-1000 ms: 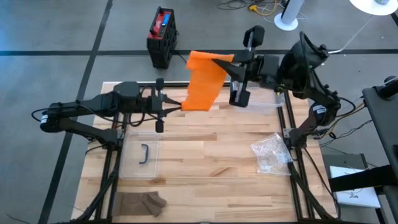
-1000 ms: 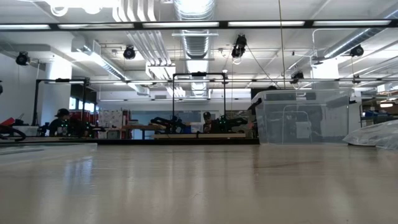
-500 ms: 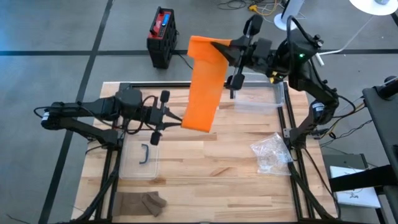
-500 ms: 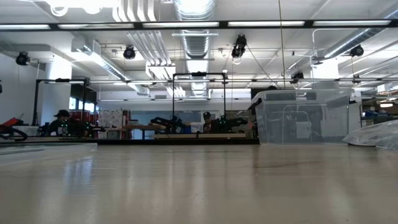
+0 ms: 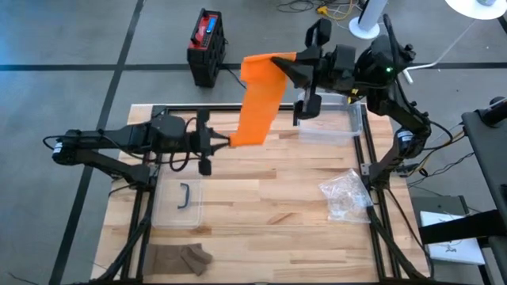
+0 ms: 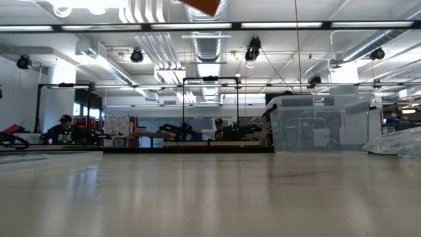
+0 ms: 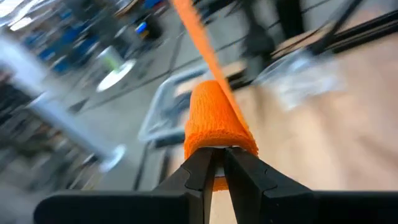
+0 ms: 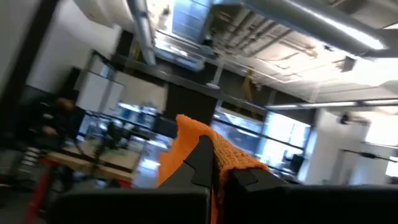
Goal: Roll bandage
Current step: Roll the orange bandage
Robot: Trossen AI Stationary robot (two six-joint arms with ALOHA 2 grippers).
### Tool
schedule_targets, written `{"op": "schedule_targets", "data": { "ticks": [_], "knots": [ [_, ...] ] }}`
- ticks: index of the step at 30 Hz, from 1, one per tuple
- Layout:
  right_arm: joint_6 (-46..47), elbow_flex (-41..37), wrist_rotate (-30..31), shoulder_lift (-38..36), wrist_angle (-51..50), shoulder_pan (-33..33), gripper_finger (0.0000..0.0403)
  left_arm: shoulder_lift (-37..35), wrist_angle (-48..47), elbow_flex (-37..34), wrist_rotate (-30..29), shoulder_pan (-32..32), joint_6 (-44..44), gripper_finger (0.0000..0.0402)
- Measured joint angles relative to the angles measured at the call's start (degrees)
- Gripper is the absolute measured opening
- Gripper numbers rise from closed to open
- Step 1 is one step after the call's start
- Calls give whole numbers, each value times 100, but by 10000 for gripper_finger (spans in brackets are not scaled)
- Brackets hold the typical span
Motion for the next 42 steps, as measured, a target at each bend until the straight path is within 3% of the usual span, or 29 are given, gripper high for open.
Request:
{"op": "schedule_targets", "data": {
  "ticks": [4,17,25,30,36,42],
  "knots": [
    [257,0,-348,11,122,205,0,-4,-217,0,-651,122,-90,44],
    [-452,-2,-182,-27,15,1035,0,-107,-562,0,-815,486,-258,37],
    [-713,-2,126,-100,-60,904,0,-188,-744,0,114,360,-451,56],
    [-740,-2,184,-89,-226,816,0,-188,-732,0,186,203,-391,52],
    [-1062,-2,766,-97,-374,708,0,-307,-724,0,719,57,-385,39],
    [-1059,-2,821,-101,-461,356,0,-388,-739,0,1078,-140,-339,40]
  ]
}}
